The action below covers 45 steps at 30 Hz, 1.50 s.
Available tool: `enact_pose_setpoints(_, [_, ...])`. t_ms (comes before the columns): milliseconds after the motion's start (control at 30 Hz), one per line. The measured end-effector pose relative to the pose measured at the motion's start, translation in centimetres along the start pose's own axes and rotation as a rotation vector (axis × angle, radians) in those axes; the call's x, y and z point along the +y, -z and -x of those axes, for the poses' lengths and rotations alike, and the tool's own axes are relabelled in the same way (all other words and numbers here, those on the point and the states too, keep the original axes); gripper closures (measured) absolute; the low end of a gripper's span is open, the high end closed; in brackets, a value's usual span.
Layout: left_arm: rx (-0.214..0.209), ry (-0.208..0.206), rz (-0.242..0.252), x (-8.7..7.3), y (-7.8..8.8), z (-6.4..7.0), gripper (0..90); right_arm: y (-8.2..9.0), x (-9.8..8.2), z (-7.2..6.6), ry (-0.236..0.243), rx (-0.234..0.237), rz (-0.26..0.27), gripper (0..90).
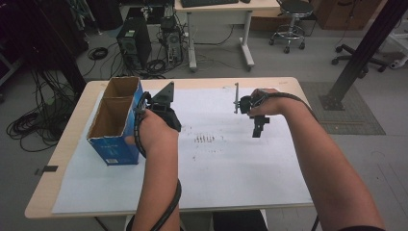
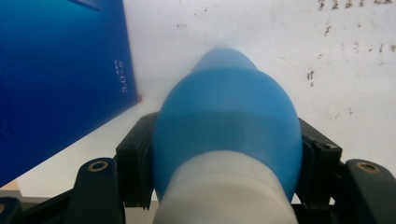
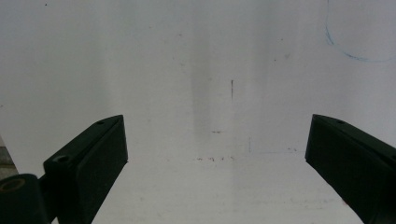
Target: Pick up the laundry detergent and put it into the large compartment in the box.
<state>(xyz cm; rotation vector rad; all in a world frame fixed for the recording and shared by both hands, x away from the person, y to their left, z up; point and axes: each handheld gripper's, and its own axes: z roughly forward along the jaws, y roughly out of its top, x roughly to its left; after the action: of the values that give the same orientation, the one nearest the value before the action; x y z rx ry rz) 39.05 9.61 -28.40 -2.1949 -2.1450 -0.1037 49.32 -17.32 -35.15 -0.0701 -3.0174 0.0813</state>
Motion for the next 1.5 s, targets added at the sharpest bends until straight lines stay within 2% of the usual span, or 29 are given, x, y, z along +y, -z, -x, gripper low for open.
enact_pose_setpoints(67, [-0.021, 0.009, -0.001, 0.0, 0.1, -0.2, 37.4, 0.0, 0.0, 0.0, 0.000, 0.000, 0.001, 5.6])
enact_pose_setpoints(333, [-0.043, 0.026, -0.008, 0.0, 0.1, -0.8, 37.9, 0.0, 0.2, -0.1, -0.002, -0.001, 0.000, 5.6])
enact_pose_setpoints(500, [-0.032, 0.020, -0.013, -0.3, 0.7, -1.0, 37.9, 0.0, 0.3, -0.1, -0.001, 0.001, 0.001, 5.7])
enact_pose_setpoints(633, [-0.014, 0.000, -0.004, -0.6, 2.4, -1.0, 37.9, 0.2, 0.2, -0.2, -0.004, -0.001, 0.004, 5.6])
enact_pose_setpoints(833, [-0.022, -0.032, 0.007, -1.0, 5.4, -0.9, 37.9, 0.5, -0.1, -0.3, -0.010, -0.004, 0.010, 5.7])
enact_pose_setpoints(900, [-0.030, -0.058, 0.003, -1.1, 6.5, -1.0, 37.8, 0.6, -0.2, -0.4, -0.013, -0.004, 0.009, 5.7])
enact_pose_setpoints(1000, [-0.064, -0.083, 0.014, -1.4, 8.3, -1.1, 37.8, 0.7, -0.2, -0.4, -0.014, -0.006, 0.011, 5.7])
enact_pose_setpoints(1167, [-0.069, -0.142, 0.019, -1.6, 11.6, -1.2, 37.8, 0.8, -0.2, -0.5, -0.018, -0.006, 0.012, 5.7])
enact_pose_setpoints(1300, [-0.072, -0.144, 0.034, -1.9, 13.7, -1.7, 37.8, 0.9, -0.1, -0.5, -0.016, -0.008, 0.013, 5.7])
enact_pose_setpoints(1500, [-0.038, -0.118, 0.045, -1.9, 16.5, -2.8, 37.8, 1.0, -0.2, -0.5, -0.022, -0.009, 0.008, 5.7])
